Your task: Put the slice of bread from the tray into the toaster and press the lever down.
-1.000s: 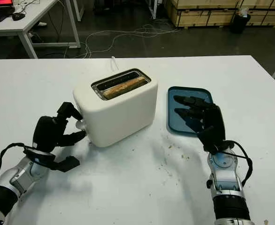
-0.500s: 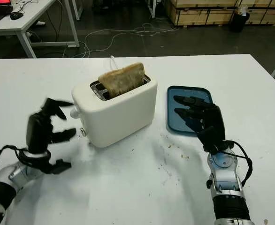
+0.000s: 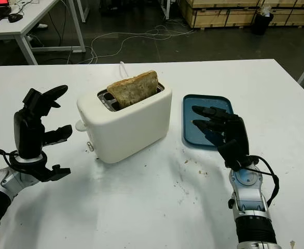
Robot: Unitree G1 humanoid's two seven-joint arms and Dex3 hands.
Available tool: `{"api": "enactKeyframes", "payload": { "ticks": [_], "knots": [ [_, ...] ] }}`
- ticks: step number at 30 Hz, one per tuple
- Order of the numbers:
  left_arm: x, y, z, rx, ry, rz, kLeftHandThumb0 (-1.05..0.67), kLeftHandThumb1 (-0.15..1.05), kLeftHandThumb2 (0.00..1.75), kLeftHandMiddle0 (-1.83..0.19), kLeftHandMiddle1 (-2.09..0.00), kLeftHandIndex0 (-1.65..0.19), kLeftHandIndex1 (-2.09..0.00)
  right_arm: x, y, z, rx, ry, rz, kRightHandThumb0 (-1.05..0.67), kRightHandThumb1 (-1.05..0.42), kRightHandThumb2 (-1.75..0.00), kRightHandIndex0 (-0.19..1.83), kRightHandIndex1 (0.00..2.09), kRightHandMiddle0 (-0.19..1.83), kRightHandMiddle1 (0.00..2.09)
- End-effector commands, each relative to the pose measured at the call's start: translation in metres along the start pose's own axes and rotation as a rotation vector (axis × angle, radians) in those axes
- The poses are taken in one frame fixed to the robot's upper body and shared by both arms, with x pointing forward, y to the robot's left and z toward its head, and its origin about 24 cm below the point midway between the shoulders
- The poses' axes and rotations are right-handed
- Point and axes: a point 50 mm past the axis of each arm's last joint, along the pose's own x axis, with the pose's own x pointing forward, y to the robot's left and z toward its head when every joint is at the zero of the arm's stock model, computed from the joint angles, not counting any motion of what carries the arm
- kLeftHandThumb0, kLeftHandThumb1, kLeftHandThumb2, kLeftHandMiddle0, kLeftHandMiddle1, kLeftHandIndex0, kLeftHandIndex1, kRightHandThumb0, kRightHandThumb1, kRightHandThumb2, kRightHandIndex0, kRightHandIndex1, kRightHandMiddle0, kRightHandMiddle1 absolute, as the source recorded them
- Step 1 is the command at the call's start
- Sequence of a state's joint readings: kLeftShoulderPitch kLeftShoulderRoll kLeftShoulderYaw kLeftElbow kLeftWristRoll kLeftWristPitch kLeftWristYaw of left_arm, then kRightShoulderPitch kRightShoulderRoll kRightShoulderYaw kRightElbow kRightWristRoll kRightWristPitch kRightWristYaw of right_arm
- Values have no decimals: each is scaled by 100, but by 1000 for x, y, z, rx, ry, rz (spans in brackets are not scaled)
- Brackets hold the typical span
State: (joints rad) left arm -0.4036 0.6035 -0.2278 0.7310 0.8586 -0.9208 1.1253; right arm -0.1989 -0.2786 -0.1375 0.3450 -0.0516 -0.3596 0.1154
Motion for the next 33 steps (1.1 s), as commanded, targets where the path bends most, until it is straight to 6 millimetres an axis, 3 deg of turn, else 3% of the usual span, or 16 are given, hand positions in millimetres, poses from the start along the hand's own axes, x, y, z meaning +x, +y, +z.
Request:
{"api": "enactKeyframes", "payload": {
  "ticks": [1, 4, 8, 10, 14, 24, 33],
  "knots": [
    [-6, 1, -3, 31, -17, -77, -88, 92, 80, -43, -175, -14, -91, 2, -1, 2, 7, -17, -6, -45, -92, -15, 110, 2, 98, 0],
    [-15, -1, -6, 87, -59, -167, -87, 92, 84, -43, -175, -2, -108, 2, -1, 2, 10, -18, -6, -44, -92, -14, 111, 2, 98, 1],
    [-31, -6, -9, 152, -136, -233, -85, 92, 88, -8, -175, 0, -95, 2, 0, 1, 13, -10, -7, -44, -92, -14, 111, 2, 99, 0],
    [-37, -8, -11, 193, -180, -265, -84, 92, 92, -2, -175, 0, -83, 2, 1, 1, 11, -6, -7, -45, -92, -14, 111, 2, 98, 0],
    [-46, -10, -15, 277, -260, -288, -78, 92, 99, 0, -175, 0, -71, 3, 1, 1, 14, -6, -8, -44, -92, -14, 111, 2, 98, 0],
    [-65, -9, -20, 296, -242, -377, -81, 92, 104, 0, -175, 0, -68, 3, 1, 0, 10, 2, -7, -46, -92, -14, 112, 3, 99, 0],
    [-65, -10, -20, 282, -209, -421, -84, 92, 107, 0, -175, 0, -81, 2, 0, 1, 3, -2, -6, -45, -92, -15, 112, 3, 99, 0]
  ]
}}
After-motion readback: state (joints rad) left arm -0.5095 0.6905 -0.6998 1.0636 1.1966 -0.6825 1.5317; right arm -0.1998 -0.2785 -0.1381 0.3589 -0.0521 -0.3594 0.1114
